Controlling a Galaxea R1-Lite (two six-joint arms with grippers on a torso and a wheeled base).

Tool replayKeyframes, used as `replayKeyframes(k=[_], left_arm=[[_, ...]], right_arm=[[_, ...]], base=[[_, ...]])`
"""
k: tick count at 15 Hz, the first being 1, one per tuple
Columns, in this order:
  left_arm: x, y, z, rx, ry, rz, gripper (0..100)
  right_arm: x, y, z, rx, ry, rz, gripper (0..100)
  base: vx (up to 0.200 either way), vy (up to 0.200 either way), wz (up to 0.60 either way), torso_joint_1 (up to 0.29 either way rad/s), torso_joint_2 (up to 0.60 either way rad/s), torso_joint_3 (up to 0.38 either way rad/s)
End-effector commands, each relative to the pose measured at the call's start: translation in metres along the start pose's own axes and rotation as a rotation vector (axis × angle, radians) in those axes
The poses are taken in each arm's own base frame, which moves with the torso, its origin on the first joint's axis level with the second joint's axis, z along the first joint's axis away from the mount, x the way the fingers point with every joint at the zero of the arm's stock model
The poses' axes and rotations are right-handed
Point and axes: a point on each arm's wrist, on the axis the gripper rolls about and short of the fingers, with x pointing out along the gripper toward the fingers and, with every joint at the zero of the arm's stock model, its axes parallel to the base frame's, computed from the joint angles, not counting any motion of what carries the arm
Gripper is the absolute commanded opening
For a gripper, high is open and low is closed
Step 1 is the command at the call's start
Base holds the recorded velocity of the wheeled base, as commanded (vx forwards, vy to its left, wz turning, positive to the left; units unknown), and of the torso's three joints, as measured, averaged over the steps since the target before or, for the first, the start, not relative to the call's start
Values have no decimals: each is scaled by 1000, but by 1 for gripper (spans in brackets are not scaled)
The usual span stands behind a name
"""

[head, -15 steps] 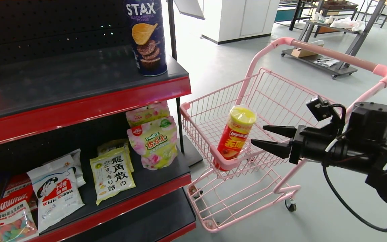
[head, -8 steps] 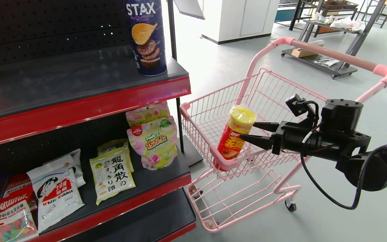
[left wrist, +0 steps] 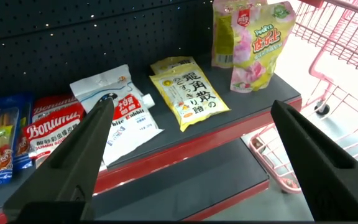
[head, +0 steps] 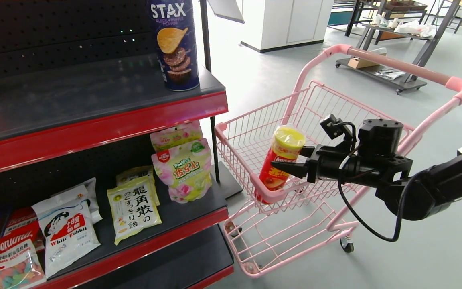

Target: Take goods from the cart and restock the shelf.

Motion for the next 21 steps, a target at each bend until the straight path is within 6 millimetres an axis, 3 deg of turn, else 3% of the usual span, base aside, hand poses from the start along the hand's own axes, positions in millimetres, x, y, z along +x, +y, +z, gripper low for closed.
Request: replayKeyframes(k=[1,7,8,13,15,16,19,21], left_arm=[[0,0,0,4,1,0,100],[0,0,0,7,1,0,100],[0,0,0,7,1,0,100],[0,0,0,7,1,-1,100],[0,0,0,7,1,-1,100],[0,0,0,7,1,0,100],[0,0,0,6,1,0,100],[0,0,0,4,1,0,100]], right_arm=[[10,-9,-7,8,10,1,100],[23,-20,-2,-11,-17,2,100],[23,-20,-3,-7,-14,2,0],[26,-21,5,-27,-36,-24,0],[18,-17,32,-76,-98,-56,0],[4,-5,65,-102,-134,-64,0],[-45,41,132,-127,-194,-142,0],[-67,68,153,-150,-235,-172,0]], base=[[0,0,0,0,0,0],[0,0,0,0,0,0],[0,0,0,0,0,0],[0,0,0,0,0,0],[0,0,0,0,0,0],[0,0,0,0,0,0],[0,0,0,0,0,0],[0,0,0,0,0,0]])
